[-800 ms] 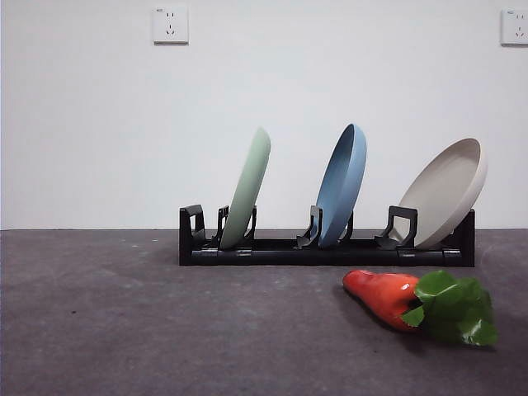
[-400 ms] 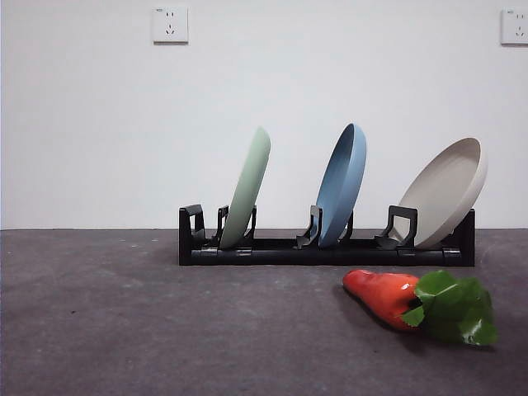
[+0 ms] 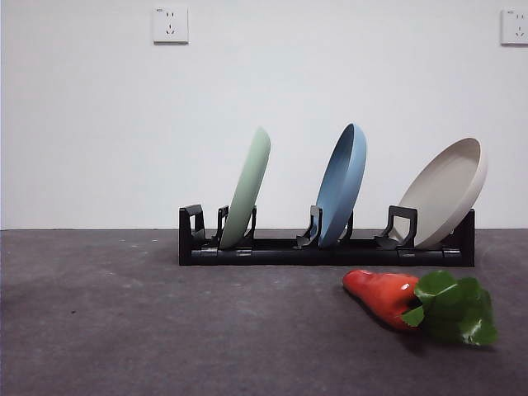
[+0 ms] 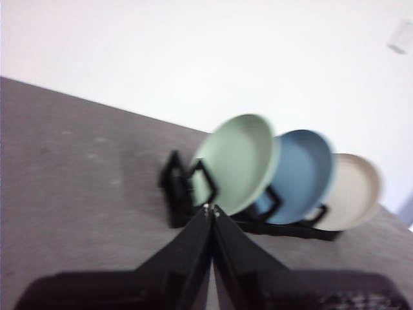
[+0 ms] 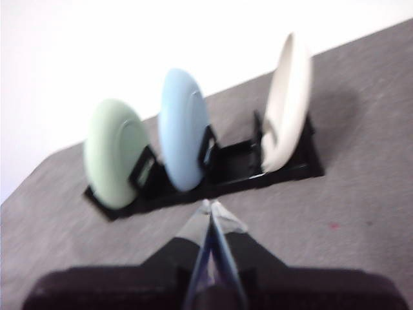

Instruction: Take the green plate from the plate rack,put the plate on the table,take the carrot from the table,put the carrot in the plate

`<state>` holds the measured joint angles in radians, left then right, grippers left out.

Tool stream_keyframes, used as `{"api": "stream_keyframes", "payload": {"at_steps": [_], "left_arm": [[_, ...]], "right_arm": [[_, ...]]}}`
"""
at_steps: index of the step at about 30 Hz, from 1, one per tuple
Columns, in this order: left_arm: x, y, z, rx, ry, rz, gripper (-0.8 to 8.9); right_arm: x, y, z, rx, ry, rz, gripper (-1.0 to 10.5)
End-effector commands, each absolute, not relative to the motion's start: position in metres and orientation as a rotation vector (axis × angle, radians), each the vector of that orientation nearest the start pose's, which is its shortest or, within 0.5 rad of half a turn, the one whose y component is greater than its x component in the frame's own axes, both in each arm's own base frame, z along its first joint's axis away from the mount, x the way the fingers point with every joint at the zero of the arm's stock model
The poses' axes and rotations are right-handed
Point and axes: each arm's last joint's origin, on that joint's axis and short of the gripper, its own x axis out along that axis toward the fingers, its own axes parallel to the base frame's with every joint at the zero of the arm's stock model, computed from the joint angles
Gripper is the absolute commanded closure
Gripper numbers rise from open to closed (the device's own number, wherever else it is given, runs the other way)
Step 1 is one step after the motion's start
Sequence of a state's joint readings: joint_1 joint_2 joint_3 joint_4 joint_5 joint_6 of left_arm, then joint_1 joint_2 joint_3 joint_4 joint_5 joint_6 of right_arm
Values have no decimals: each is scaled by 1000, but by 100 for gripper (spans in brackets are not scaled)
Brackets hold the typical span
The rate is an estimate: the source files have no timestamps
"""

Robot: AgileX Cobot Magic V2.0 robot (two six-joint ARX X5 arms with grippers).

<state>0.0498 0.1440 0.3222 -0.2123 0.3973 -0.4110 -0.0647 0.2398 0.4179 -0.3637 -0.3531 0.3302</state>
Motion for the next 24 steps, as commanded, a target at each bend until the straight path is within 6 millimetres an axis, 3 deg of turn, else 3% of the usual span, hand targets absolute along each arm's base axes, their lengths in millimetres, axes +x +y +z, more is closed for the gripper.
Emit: {"api": "stream_keyframes", "payload": {"at_steps": [1,8,13,19,24], "left_arm": [[82,-9,268,-413,113,-396,820],[86,-13,319,-321,236,-549,820],[90,-14,342,-283,355,-633,820],[88,-15,355,-226,479,-666,820],[87,-15,356,-225,489,-669,810]], "right_arm": [[89,6,279,285,277,314,958],[97,7,336,155,498,398,958],[103,8,360,125,655,424,958],[106,12,362,111,821,466,958],[106,14,361,105,841,491,937]]}}
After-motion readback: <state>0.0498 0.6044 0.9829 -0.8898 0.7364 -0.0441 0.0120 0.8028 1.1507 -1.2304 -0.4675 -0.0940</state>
